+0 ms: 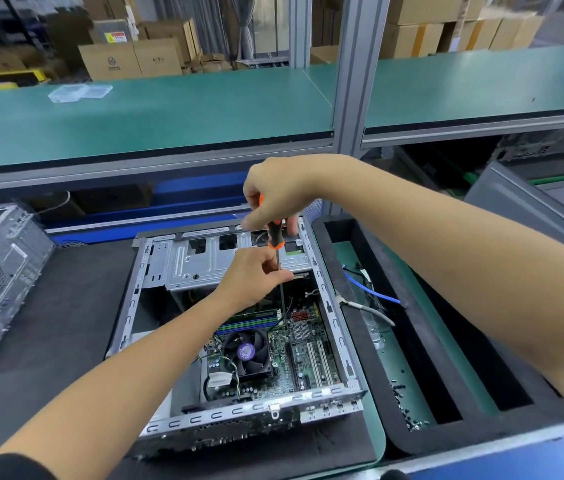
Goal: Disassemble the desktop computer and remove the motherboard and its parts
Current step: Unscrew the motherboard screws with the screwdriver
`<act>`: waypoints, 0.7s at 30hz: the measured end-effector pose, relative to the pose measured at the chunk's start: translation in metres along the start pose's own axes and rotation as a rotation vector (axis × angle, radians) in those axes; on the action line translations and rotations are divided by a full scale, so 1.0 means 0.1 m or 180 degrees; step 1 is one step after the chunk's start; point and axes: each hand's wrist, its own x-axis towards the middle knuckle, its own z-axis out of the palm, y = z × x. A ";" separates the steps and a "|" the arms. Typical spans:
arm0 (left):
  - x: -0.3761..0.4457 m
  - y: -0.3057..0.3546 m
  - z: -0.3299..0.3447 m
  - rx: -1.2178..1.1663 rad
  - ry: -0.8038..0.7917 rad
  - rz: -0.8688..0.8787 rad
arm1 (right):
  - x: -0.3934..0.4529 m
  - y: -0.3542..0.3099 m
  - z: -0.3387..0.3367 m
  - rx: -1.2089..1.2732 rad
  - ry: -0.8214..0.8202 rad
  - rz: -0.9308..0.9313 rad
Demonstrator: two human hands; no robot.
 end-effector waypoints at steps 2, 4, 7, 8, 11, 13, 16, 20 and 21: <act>0.00 0.00 0.00 -0.0014 -0.0025 0.0019 | 0.00 -0.01 0.01 0.0018 -0.0038 0.0037; -0.01 0.00 0.00 -0.0118 -0.0029 0.0024 | -0.01 -0.01 0.01 -0.0120 -0.0042 -0.0043; -0.02 0.00 -0.01 -0.0188 -0.0066 0.0071 | -0.03 0.04 -0.03 -0.0094 -0.0250 -0.0204; -0.01 0.01 -0.01 -0.0255 -0.0162 0.0056 | -0.04 0.06 -0.04 -0.0069 -0.0302 -0.0230; -0.03 0.05 0.01 -0.0635 -0.0439 0.0035 | -0.07 0.10 -0.07 -0.0106 -0.0470 -0.0316; -0.06 0.07 0.03 -0.0686 -0.0398 0.0028 | -0.07 0.10 -0.07 -0.0127 -0.0511 -0.0409; -0.08 0.05 0.02 -0.0515 -0.0234 0.0028 | -0.07 0.09 -0.07 -0.0124 -0.0246 -0.0449; -0.04 0.04 -0.03 -0.0082 -0.0172 0.0194 | -0.06 0.12 -0.05 0.0025 -0.0041 -0.0298; -0.03 0.04 -0.04 -0.0068 -0.0159 0.0209 | -0.06 0.12 -0.04 0.0085 -0.0052 -0.0265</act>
